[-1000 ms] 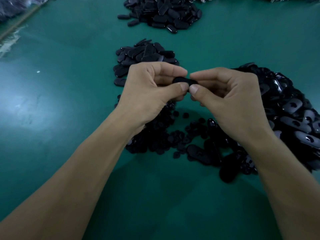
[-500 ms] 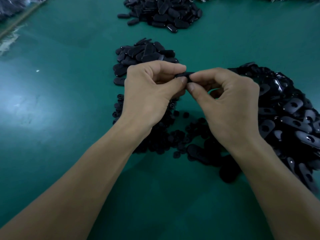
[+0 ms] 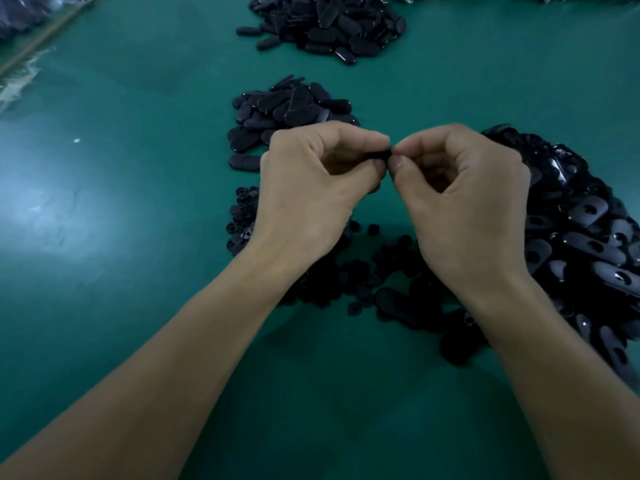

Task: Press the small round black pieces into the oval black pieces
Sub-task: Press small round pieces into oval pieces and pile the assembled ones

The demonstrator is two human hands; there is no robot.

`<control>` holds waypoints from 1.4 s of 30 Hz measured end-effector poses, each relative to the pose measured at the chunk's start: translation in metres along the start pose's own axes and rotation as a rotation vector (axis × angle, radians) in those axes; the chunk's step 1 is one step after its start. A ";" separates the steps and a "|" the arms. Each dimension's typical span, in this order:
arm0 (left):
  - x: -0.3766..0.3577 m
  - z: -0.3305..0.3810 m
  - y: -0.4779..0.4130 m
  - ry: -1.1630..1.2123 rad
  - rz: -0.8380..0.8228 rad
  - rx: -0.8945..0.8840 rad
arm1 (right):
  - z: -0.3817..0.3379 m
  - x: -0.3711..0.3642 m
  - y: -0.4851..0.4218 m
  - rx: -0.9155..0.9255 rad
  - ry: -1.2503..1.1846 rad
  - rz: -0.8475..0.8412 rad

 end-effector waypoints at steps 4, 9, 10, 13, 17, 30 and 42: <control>0.000 0.000 0.000 0.061 -0.004 0.034 | -0.001 -0.001 0.001 0.002 0.007 0.013; 0.000 0.002 0.000 0.060 -0.010 0.059 | -0.001 -0.003 0.001 0.021 0.056 -0.020; 0.000 0.002 0.000 0.051 -0.009 0.058 | -0.001 -0.003 0.001 0.030 0.068 -0.028; 0.000 0.002 -0.001 0.027 0.000 0.048 | -0.001 -0.002 0.000 0.044 0.059 -0.031; 0.000 0.002 0.001 0.008 -0.012 0.051 | -0.003 -0.003 0.001 0.032 0.075 -0.011; 0.002 0.000 -0.001 -0.090 0.020 -0.023 | -0.002 -0.003 -0.002 -0.070 -0.069 -0.014; -0.001 0.000 0.001 -0.138 0.026 -0.085 | 0.011 -0.005 -0.006 -0.157 -0.216 -0.048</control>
Point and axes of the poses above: each hand's wrist, its own y-axis away from the middle knuckle, its own x-axis out of the back of the hand, z = x × y, the point moved 1 cm from there along -y, towards the middle knuckle, and after that the axes turned 1 degree about x, right-handed, at the moved point
